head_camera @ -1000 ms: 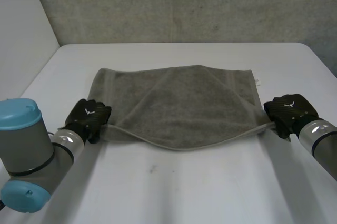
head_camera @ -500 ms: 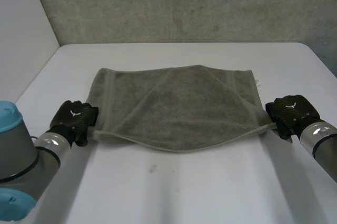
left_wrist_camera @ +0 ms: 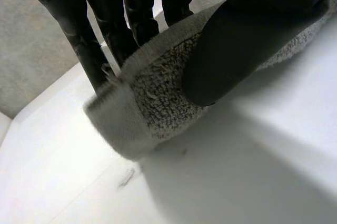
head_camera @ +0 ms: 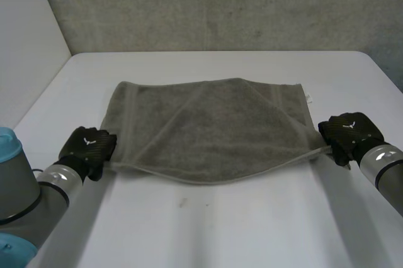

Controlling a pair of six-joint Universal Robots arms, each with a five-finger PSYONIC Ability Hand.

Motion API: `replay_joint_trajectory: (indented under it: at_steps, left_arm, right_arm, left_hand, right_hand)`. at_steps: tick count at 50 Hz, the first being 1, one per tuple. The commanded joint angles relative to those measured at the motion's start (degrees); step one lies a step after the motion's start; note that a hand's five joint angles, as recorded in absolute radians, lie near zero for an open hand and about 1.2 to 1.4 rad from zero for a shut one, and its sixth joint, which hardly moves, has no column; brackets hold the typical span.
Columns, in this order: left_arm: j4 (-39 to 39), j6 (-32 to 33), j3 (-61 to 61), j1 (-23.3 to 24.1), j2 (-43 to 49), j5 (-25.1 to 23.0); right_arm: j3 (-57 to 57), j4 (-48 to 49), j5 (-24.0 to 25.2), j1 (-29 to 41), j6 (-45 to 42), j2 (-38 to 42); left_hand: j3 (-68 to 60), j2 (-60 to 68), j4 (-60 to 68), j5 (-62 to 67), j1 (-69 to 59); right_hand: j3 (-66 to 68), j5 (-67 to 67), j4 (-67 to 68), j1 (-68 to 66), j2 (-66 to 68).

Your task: Fold the towel.

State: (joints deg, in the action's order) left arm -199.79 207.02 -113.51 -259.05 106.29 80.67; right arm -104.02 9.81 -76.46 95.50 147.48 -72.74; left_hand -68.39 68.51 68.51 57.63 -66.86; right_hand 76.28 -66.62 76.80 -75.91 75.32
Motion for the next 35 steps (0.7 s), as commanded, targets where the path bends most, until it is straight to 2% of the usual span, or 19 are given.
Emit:
replay_joint_trajectory:
  at_steps: [1,3,7,11,17,18,20,24,29,33,35]
  left_arm:
    - [0.9,0.2,-1.0,-2.2,-1.4,-2.4]
    - [1.4,0.5,-2.2,-2.5,-3.9,-2.5]
    - [2.7,1.2,-4.8,-2.8,-9.3,-2.6]
    - [5.8,2.4,-8.5,-3.6,-18.3,-3.0]
    - [14.5,3.7,-10.3,-5.8,-30.9,-8.0]
    - [14.5,3.7,-10.3,-5.9,-31.0,-8.0]
    - [19.3,3.7,-10.2,-7.4,-35.7,-10.4]
    - [22.2,3.7,-10.0,-8.6,-37.4,-12.1]
    - [21.8,3.8,-9.6,-9.3,-36.4,-13.7]
    - [17.3,3.9,-8.1,-10.0,-28.1,-13.9]
    - [15.2,4.0,-7.1,-9.9,-24.7,-13.6]
  right_arm:
    - [0.2,-3.1,-0.2,-0.5,-0.4,-4.3]
    - [0.4,-9.2,0.2,-2.0,-2.3,-8.1]
    - [0.5,-15.5,0.4,-5.0,-5.3,-10.8]
    - [0.4,-22.4,1.6,-8.2,-10.1,-16.7]
    - [0.5,-29.1,2.9,-11.0,-14.2,-23.4]
    - [0.7,-30.9,3.9,-12.3,-14.8,-25.5]
    - [1.2,-32.4,5.4,-13.5,-14.9,-27.5]
    - [2.2,-34.8,10.4,-15.3,-15.3,-29.3]
    - [2.1,-35.5,12.1,-15.9,-15.5,-28.3]
    - [2.1,-35.3,12.1,-15.9,-16.2,-24.4]
    - [3.5,-35.3,11.7,-15.6,-17.3,-19.0]
  left_hand:
    - [-11.6,11.5,11.5,12.4,-13.1]
    - [-11.6,11.5,11.5,12.4,-13.1]
    - [-11.6,11.5,11.5,12.4,-13.1]
    - [-11.6,11.5,11.5,12.4,-13.1]
    - [-11.6,11.5,11.5,12.4,-13.1]
    - [-11.6,11.5,11.5,12.4,-13.1]
    - [-11.6,11.5,11.5,12.4,-13.1]
    - [-11.6,11.5,11.5,12.4,-13.1]
    - [-11.6,11.5,11.5,12.4,-13.1]
    - [-11.6,11.5,11.5,12.4,-13.1]
    - [-11.6,11.5,11.5,12.4,-13.1]
  right_hand:
    - [3.7,-3.4,3.2,-4.1,4.7]
    - [3.7,-3.4,3.2,-4.1,4.7]
    - [3.7,-3.4,3.2,-4.1,4.7]
    - [3.7,-3.4,3.2,-4.1,4.7]
    - [3.7,-3.4,3.2,-4.1,4.7]
    - [3.7,-3.4,3.2,-4.1,4.7]
    - [3.7,-3.4,3.2,-4.1,4.7]
    - [3.7,-3.4,3.2,-4.1,4.7]
    - [3.7,-3.4,3.2,-4.1,4.7]
    - [3.7,-3.4,3.2,-4.1,4.7]
    - [3.7,-3.4,3.2,-4.1,4.7]
